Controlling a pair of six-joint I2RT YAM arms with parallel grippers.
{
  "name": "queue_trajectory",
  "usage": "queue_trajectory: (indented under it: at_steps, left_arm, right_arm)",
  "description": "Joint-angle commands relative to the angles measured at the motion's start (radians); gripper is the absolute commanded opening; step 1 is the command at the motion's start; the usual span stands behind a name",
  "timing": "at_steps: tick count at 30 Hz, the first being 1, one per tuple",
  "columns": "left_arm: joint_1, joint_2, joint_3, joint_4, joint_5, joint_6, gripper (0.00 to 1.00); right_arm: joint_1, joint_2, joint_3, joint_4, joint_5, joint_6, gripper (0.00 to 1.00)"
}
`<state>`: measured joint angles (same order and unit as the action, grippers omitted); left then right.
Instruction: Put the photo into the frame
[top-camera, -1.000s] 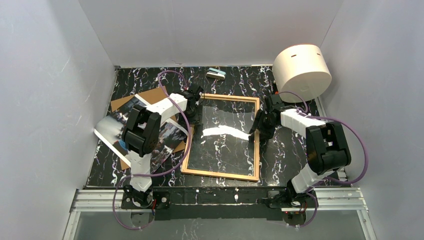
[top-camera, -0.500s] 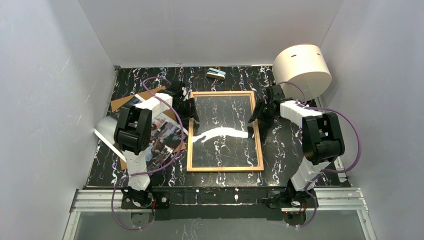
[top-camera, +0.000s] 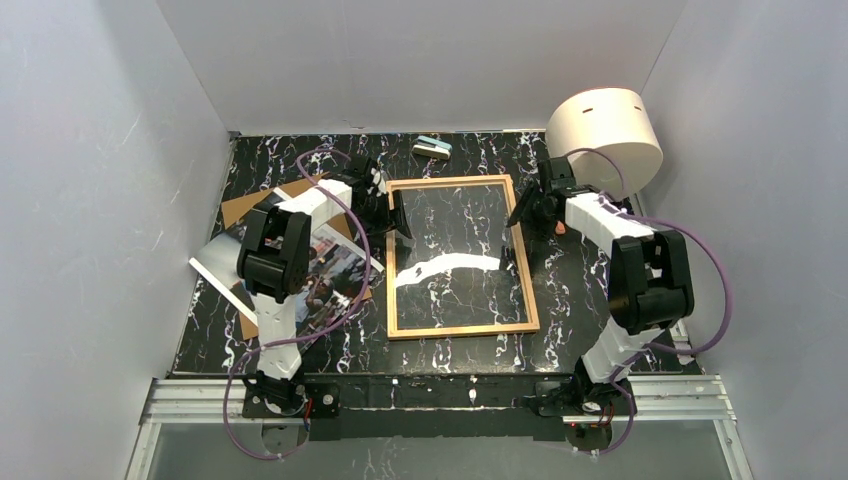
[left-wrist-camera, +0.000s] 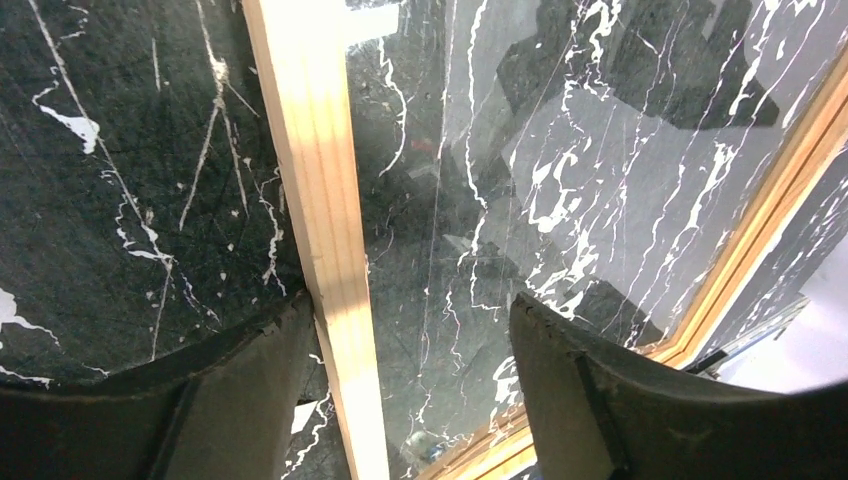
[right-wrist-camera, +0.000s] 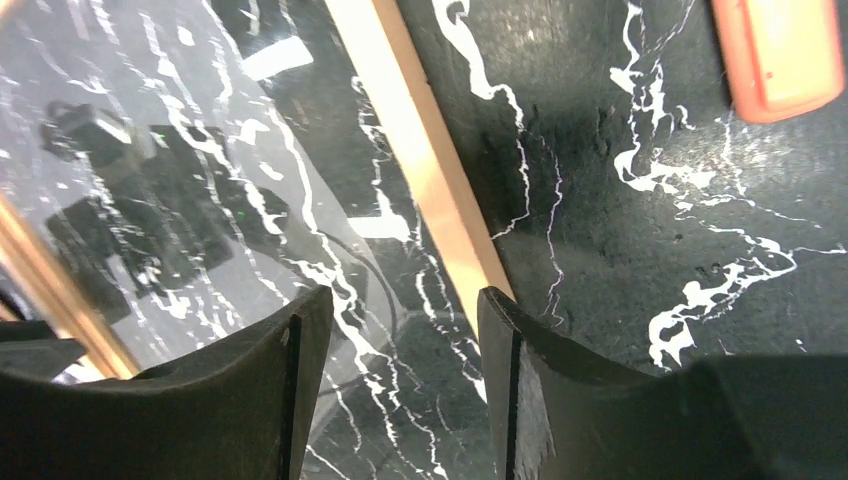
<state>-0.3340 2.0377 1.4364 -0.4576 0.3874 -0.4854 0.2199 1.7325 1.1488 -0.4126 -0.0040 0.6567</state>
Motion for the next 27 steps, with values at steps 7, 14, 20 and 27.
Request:
queue_trajectory:
  at_steps: [7, 14, 20, 27]
  left_arm:
    - [0.008, -0.02, 0.111, -0.154, -0.185, 0.051, 0.81]
    - [0.026, -0.201, 0.051, -0.17, -0.369, 0.06, 0.79]
    - [0.051, -0.426, -0.146, -0.208, -0.602, 0.004, 0.7]
    - [0.175, -0.546, -0.333, -0.272, -0.652, -0.072, 0.6]
  right_arm:
    - [0.001, -0.163, 0.077, 0.084, -0.077, -0.033, 0.64]
    - [0.016, -0.124, 0.166, 0.195, -0.313, -0.052, 0.63]
    - [0.177, 0.051, 0.333, 0.215, -0.361, -0.058, 0.62]
    - [0.404, 0.314, 0.595, 0.163, -0.41, -0.054, 0.61]
